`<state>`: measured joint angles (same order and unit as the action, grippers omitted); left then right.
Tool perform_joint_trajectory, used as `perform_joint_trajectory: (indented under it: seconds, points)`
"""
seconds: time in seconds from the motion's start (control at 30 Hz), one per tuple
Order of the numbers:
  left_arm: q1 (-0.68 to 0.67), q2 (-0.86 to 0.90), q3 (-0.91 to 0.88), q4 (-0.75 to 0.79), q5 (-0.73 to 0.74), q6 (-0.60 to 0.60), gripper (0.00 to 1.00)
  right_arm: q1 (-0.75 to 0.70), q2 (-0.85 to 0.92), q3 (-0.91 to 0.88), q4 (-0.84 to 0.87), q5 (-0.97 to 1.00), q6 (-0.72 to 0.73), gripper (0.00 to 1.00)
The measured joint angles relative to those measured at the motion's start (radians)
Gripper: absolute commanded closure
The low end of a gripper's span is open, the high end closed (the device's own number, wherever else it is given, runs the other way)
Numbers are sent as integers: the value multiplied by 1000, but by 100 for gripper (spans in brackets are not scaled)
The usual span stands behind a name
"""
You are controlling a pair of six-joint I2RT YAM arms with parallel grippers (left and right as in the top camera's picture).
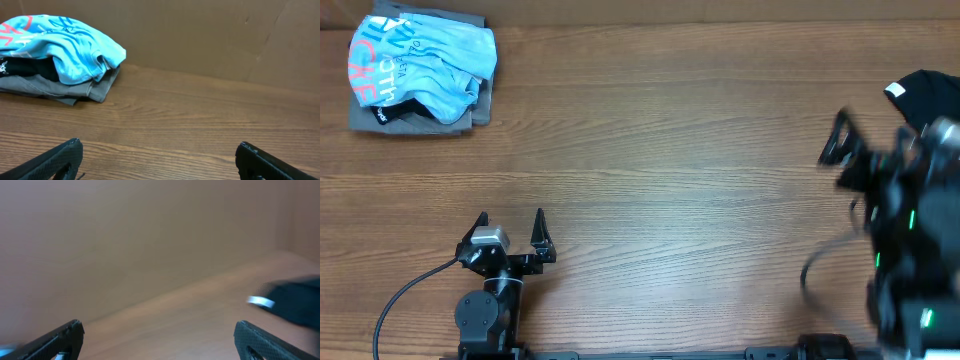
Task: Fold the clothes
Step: 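Reach the right gripper to the black T-shirt and pinch its edge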
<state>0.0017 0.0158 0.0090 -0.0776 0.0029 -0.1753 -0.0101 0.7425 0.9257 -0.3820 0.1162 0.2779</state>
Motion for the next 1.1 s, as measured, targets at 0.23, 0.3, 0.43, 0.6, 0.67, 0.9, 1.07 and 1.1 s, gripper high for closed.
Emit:
perform_joint_trajectory:
  seconds: [0.23, 0.3, 0.43, 0.6, 0.67, 0.9, 1.07, 1.1]
  points:
    - [0, -1, 0, 1, 0, 0, 0, -241, 509, 394, -265, 187, -50, 0]
    - [0, -1, 0, 1, 0, 0, 0, -318, 630, 460, -316, 207, -55, 0]
    - [0, -1, 0, 1, 0, 0, 0, -426, 782, 484, -364, 227, -63, 0]
    - [0, -1, 0, 1, 0, 0, 0, -524, 901, 487, -368, 205, -81, 0]
    - [0, -1, 0, 1, 0, 0, 0, -560, 951, 489, -363, 196, -89, 0]
    - [0, -1, 0, 1, 0, 0, 0, -659, 1136, 493, -270, 134, -109, 18]
    - [0, -1, 0, 1, 0, 0, 0, -664, 1200, 494, -201, 114, -124, 13]
    - [0, -1, 0, 1, 0, 0, 0, -663, 1212, 495, -187, 111, -126, 14]
